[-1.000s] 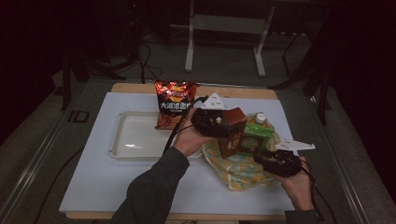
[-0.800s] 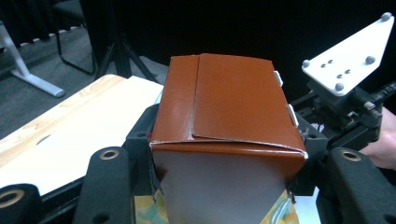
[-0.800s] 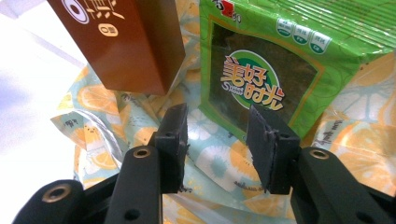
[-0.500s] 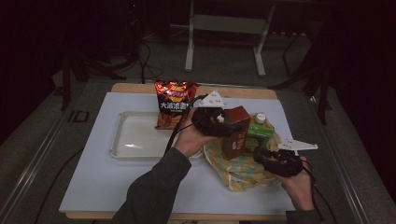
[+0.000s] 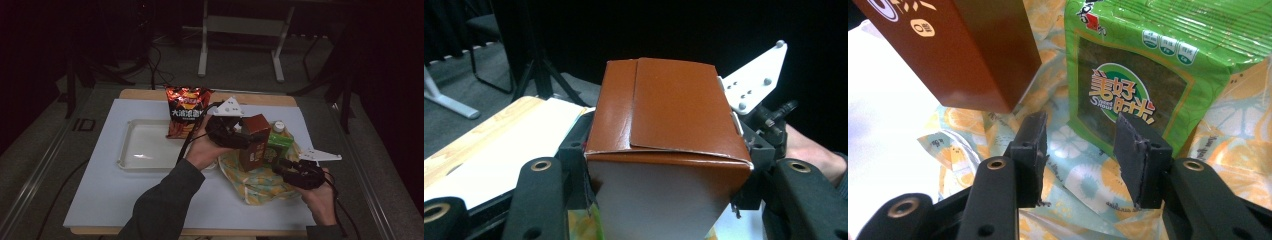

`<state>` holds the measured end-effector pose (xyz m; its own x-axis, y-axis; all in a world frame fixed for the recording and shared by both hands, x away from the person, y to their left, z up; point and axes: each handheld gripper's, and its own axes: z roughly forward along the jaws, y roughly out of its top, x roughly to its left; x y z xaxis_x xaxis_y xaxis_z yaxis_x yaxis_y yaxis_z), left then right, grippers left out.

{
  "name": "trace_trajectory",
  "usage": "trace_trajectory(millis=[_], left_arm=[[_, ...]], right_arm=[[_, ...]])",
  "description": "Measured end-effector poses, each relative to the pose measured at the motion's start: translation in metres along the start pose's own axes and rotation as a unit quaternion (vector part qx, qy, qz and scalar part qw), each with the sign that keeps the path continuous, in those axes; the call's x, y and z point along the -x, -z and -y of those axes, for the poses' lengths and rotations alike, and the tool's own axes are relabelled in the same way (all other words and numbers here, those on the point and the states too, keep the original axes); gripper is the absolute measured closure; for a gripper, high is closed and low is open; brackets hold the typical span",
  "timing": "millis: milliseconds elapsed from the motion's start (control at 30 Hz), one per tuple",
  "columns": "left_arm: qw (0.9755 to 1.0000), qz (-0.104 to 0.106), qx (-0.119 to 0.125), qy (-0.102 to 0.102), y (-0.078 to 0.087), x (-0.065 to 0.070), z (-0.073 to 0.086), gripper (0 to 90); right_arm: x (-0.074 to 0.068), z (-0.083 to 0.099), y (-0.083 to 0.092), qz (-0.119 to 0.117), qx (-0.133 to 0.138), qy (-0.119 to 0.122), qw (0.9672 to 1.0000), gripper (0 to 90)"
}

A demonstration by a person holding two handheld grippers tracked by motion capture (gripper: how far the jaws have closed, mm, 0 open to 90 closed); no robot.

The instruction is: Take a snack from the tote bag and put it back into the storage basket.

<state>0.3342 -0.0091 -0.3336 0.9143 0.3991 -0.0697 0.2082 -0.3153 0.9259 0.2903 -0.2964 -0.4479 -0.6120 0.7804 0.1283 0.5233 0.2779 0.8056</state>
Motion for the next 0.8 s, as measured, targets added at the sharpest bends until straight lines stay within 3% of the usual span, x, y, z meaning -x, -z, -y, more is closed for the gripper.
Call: trace_trajectory(millis=[467, 800], left_arm=[[1.0000, -0.003, 0.004, -0.003, 0.021, -0.001, -0.001, 42.2], [0.9998, -0.018, 0.003, -0.009, 0.035, -0.006, 0.003, 42.2]], right_arm=[[-0.001, 0.000, -0.001, -0.003, 0.001, 0.001, 1.0000, 56.5], [-0.001, 0.000, 0.002, 0.002, 0.007, 0.002, 1.0000, 56.7]])
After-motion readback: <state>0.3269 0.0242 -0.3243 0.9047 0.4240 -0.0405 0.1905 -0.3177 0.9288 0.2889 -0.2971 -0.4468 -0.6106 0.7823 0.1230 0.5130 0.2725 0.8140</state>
